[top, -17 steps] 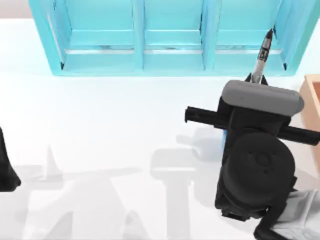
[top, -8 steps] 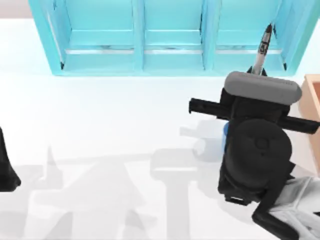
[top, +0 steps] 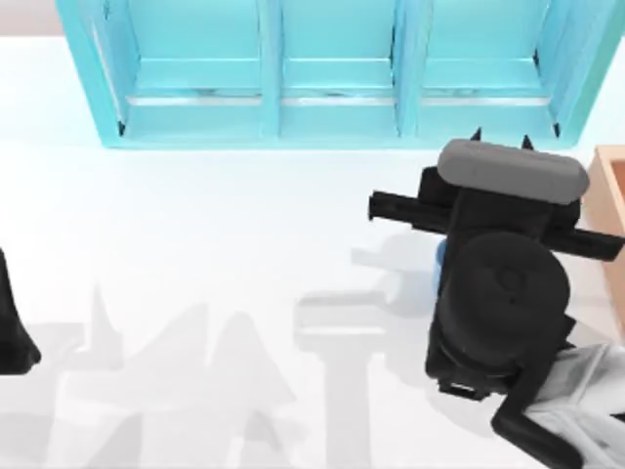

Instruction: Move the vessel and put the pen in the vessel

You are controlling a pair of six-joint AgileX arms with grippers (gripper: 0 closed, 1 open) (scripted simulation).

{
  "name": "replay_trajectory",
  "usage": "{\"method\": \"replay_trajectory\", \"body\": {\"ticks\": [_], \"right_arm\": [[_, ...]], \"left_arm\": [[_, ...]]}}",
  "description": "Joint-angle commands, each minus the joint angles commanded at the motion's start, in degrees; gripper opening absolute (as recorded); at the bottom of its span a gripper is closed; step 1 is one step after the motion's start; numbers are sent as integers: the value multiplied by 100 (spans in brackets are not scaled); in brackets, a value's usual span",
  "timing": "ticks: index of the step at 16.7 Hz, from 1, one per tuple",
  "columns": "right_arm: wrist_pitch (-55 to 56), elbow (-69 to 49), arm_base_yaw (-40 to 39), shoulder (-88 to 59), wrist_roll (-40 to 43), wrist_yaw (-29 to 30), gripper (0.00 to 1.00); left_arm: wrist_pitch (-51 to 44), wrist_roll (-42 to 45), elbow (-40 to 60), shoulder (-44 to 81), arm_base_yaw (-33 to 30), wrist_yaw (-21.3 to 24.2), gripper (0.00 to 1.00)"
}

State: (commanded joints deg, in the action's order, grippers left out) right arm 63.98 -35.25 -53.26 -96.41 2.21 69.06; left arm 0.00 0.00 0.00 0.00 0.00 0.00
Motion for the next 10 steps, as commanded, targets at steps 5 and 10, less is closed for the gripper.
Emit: {"method": "replay_trajectory", "body": {"ticks": [5, 10], "right_arm": [[0, 0, 0, 0, 0, 0, 100], [0, 0, 0, 0, 0, 0, 100]], "left_arm": [[0, 0, 0, 0, 0, 0, 100], [0, 0, 0, 0, 0, 0, 100]]}}
